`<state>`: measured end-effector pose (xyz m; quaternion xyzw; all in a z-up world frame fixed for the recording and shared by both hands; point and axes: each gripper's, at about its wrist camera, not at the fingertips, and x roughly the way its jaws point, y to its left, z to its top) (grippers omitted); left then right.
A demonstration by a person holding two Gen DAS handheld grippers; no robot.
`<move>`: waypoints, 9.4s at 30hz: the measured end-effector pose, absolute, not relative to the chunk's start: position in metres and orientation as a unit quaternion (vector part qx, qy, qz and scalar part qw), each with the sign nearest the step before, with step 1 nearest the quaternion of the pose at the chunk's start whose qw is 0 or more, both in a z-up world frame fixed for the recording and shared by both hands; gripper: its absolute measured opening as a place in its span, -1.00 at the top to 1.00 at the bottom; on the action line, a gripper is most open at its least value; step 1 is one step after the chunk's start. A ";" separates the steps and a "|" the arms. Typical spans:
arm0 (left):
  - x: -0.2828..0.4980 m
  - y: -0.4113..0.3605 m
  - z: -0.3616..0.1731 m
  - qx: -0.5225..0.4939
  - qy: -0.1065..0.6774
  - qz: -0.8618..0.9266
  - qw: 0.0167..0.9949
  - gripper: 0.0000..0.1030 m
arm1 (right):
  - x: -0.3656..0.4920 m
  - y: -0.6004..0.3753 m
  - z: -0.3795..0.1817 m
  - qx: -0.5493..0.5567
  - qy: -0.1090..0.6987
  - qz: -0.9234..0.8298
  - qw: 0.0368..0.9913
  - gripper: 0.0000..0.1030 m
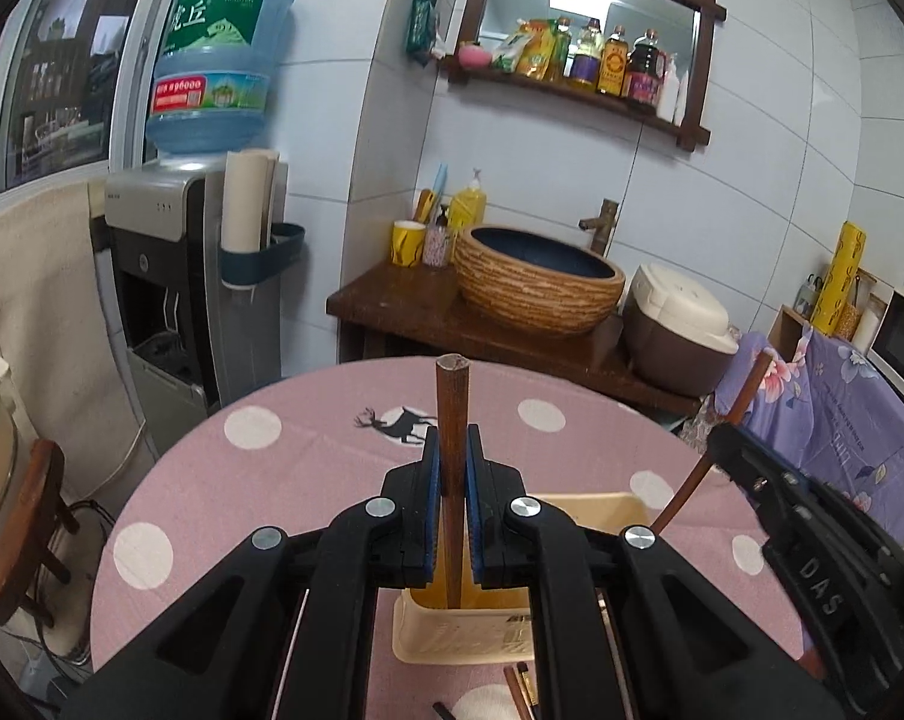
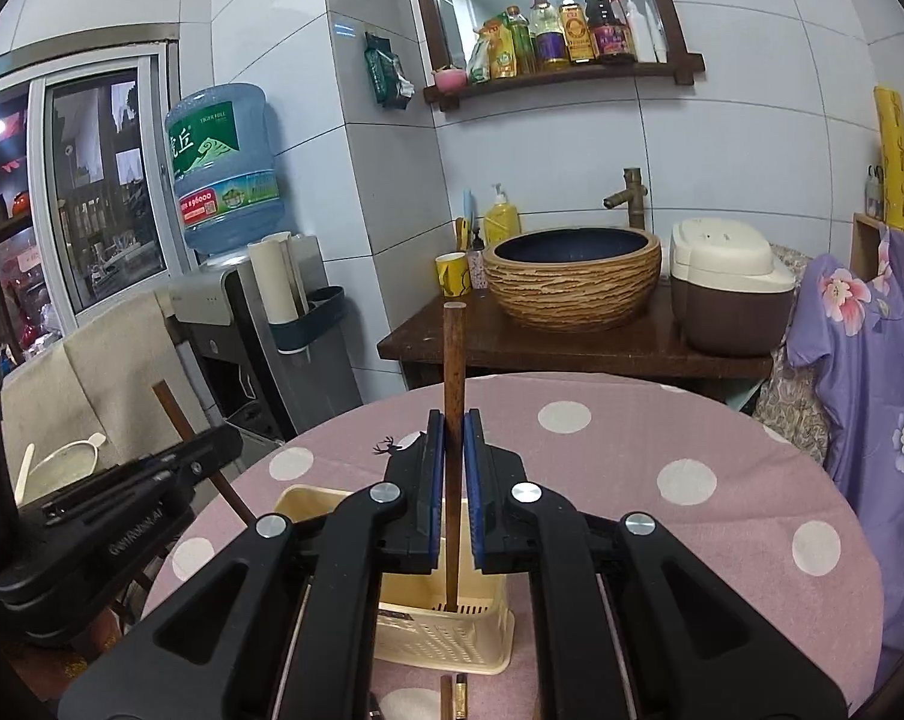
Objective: Organize utensils
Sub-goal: 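Lift and carry both brown chopsticks above the beige holder, then lower the chopsticks into the holder and open both tools, then move both tools back down to the remaining chopsticks, then close the left tool on a brown chopstick while the right tool grasps another, then lift and carry both chopsticks above the beige holder, then drop the chopsticks into the holder by opening both tools, then move both tools back down to the remaining utensils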
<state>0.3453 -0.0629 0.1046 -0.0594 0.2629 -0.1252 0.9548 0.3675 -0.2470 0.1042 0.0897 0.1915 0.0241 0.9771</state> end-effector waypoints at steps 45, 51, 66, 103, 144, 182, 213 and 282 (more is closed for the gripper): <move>0.217 -0.003 -0.026 -0.125 0.393 -0.091 0.906 -0.46 | 0.229 -0.278 -0.038 0.072 0.355 -0.013 0.932 -0.19; 0.223 -0.015 -0.042 -0.136 0.424 -0.119 0.887 -0.27 | 0.225 -0.277 -0.054 0.068 0.375 -0.015 0.924 -0.19; 0.276 -0.053 -0.056 -0.138 0.477 -0.141 0.856 0.12 | 0.231 -0.280 -0.058 0.065 0.388 -0.014 0.919 -0.19; 0.269 -0.056 -0.045 -0.147 0.459 -0.155 0.863 0.75 | 0.358 -0.263 -0.088 0.050 0.453 -0.043 0.889 0.84; 0.217 -0.038 0.068 -0.122 0.320 -0.197 0.919 0.83 | 0.203 -0.274 0.100 0.067 0.212 0.084 0.971 0.85; 0.328 -0.051 0.213 -0.089 0.177 -0.110 0.974 0.84 | 0.339 -0.247 0.223 0.072 0.095 0.024 0.993 0.85; 0.346 -0.054 0.094 -0.100 0.291 -0.126 0.943 0.30 | 0.356 -0.252 0.112 0.073 0.160 0.024 0.984 0.30; 0.228 -0.011 -0.044 -0.114 0.416 -0.108 0.896 -0.04 | 0.329 -0.223 -0.085 0.035 0.465 0.046 0.883 0.43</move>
